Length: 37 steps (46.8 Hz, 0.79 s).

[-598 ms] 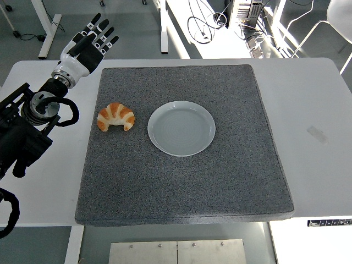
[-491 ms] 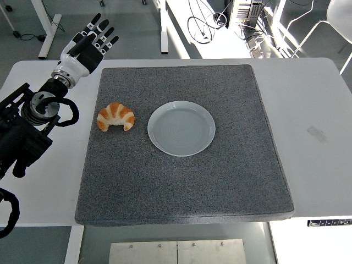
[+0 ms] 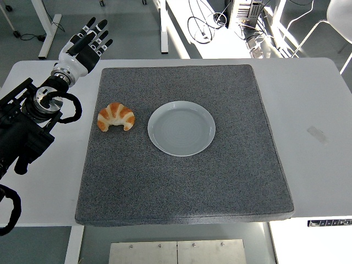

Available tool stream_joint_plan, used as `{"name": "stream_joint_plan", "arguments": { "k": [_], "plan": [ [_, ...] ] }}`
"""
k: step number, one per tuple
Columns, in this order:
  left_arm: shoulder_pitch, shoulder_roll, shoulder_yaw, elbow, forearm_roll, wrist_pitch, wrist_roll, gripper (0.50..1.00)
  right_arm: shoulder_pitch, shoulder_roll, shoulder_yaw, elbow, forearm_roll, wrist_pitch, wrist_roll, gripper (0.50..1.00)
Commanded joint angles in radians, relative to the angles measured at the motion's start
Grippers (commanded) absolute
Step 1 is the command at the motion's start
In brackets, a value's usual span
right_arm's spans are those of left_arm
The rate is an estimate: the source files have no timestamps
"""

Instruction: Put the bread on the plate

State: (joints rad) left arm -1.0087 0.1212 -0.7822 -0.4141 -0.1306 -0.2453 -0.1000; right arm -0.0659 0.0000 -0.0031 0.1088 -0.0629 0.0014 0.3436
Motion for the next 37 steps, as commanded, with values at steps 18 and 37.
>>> {"name": "stream_joint_plan", "arguments": {
  "k": [18, 37],
  "plan": [
    [0.015, 0.198, 0.115, -0.242, 0.186, 0.0, -0.029, 0.984, 0.0, 0.0, 0.0, 0.0, 0.0, 0.0, 0.0, 1.0],
    [0.045, 0.327, 0.185, -0.38, 0.377, 0.027, -0.027, 0.984, 0.0, 0.0, 0.0, 0.0, 0.0, 0.0, 0.0, 1.0]
  ]
}}
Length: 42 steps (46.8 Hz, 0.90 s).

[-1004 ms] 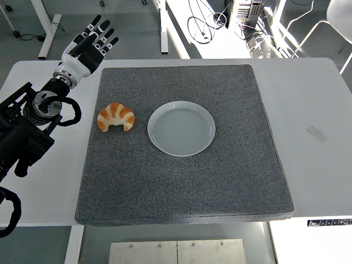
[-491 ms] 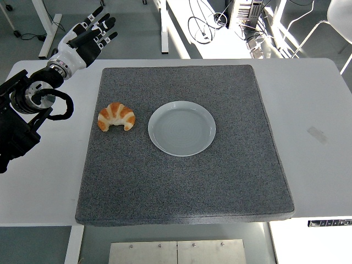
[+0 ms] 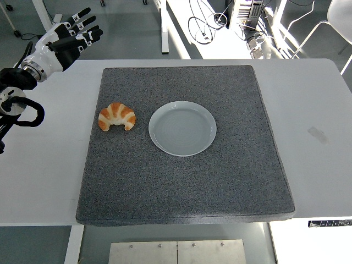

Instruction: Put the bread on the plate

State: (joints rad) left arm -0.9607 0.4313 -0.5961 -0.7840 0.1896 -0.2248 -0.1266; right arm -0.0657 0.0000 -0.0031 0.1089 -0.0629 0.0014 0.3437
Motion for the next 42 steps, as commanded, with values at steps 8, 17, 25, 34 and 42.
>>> {"name": "stream_joint_plan", "arguments": {
  "k": [8, 17, 25, 34, 42],
  "plan": [
    [-0.01, 0.127, 0.009, -0.15, 0.215, 0.004, 0.001, 0.984, 0.0, 0.0, 0.0, 0.0, 0.0, 0.0, 0.0, 1.0],
    [0.007, 0.164, 0.01, -0.208, 0.358, -0.014, 0.007, 0.984, 0.0, 0.0, 0.002, 0.0, 0.0, 0.0, 0.0, 1.0],
    [-0.007, 0.234, 0.117, -0.288, 0.438, -0.068, 0.028, 0.984, 0.0, 0.0, 0.0, 0.0, 0.0, 0.0, 0.0, 1.0],
    [-0.078, 0.28, 0.174, -0.319, 0.513, -0.136, 0.028, 0.98, 0.0, 0.0, 0.0, 0.0, 0.0, 0.0, 0.0, 1.0],
    [-0.073, 0.274, 0.179, -0.317, 0.763, -0.097, 0.025, 0.978, 0.0, 0.0, 0.0, 0.0, 0.0, 0.0, 0.0, 1.0]
  ]
}}
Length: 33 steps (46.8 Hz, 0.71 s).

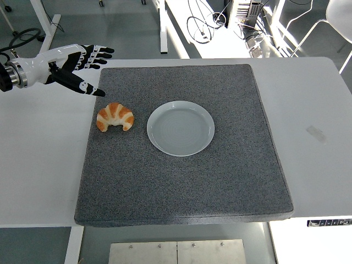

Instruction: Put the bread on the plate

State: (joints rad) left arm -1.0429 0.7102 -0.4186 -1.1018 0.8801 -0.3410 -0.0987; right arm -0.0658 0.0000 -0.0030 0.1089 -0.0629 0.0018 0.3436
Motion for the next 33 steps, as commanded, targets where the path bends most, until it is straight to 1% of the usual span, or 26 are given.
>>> {"name": "stream_joint_plan", "arguments": {
  "k": [1, 7, 11, 16, 18, 24, 33],
  "plan": [
    [0.009, -0.006, 0.001, 0.0, 0.089, 0.031, -0.003, 0.978, 0.0, 0.0, 0.0, 0.0, 0.0, 0.0, 0.0, 1.0],
    [0.03, -0.024, 0.047, 0.005, 0.154, 0.086, -0.004, 0.978, 0.0, 0.0, 0.0, 0.0, 0.0, 0.0, 0.0, 1.0],
    [0.032, -0.038, 0.102, 0.019, 0.192, 0.144, -0.004, 0.978, 0.0, 0.0, 0.0, 0.0, 0.0, 0.0, 0.0, 1.0],
    [0.027, -0.073, 0.173, 0.068, 0.203, 0.217, -0.007, 0.978, 0.0, 0.0, 0.0, 0.0, 0.0, 0.0, 0.0, 1.0],
    [0.026, -0.09, 0.188, 0.086, 0.201, 0.235, -0.009, 0.978, 0.0, 0.0, 0.0, 0.0, 0.0, 0.0, 0.0, 1.0],
    [0.032, -0.124, 0.196, 0.102, 0.201, 0.247, -0.015, 0.978, 0.0, 0.0, 0.0, 0.0, 0.0, 0.0, 0.0, 1.0],
    [0.034, -0.153, 0.199, 0.12, 0.201, 0.264, -0.016, 0.978, 0.0, 0.0, 0.0, 0.0, 0.0, 0.0, 0.0, 1.0]
  ]
}}
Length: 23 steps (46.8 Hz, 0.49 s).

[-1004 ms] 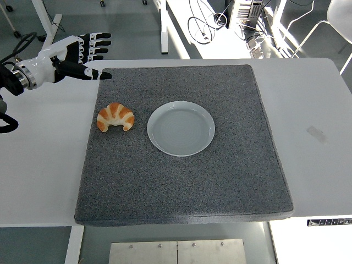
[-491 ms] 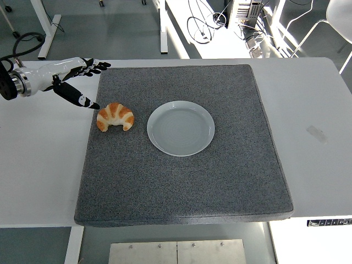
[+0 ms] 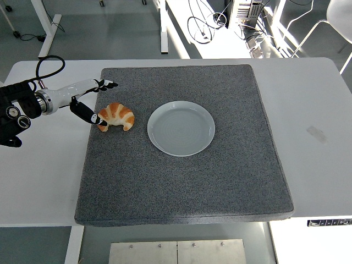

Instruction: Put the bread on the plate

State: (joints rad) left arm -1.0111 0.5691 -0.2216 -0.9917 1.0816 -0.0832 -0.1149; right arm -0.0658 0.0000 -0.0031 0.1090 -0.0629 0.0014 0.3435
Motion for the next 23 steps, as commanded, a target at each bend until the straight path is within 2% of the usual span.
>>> {"name": "stream_joint_plan", "arguments": {
  "k": [1, 11, 23],
  "plan": [
    [0.0, -0.018, 0.005, 0.015, 0.0, 0.01, 0.0, 0.978, 0.0, 0.0, 0.0, 0.0, 0.0, 0.0, 0.0, 1.0],
    [0.002, -0.057, 0.045, 0.054, 0.0, 0.049, 0.0, 0.978, 0.0, 0.0, 0.0, 0.0, 0.0, 0.0, 0.0, 1.0],
    [-0.001, -0.087, 0.057, 0.067, -0.011, 0.063, 0.0, 0.977, 0.0, 0.0, 0.0, 0.0, 0.0, 0.0, 0.0, 1.0]
  ]
}}
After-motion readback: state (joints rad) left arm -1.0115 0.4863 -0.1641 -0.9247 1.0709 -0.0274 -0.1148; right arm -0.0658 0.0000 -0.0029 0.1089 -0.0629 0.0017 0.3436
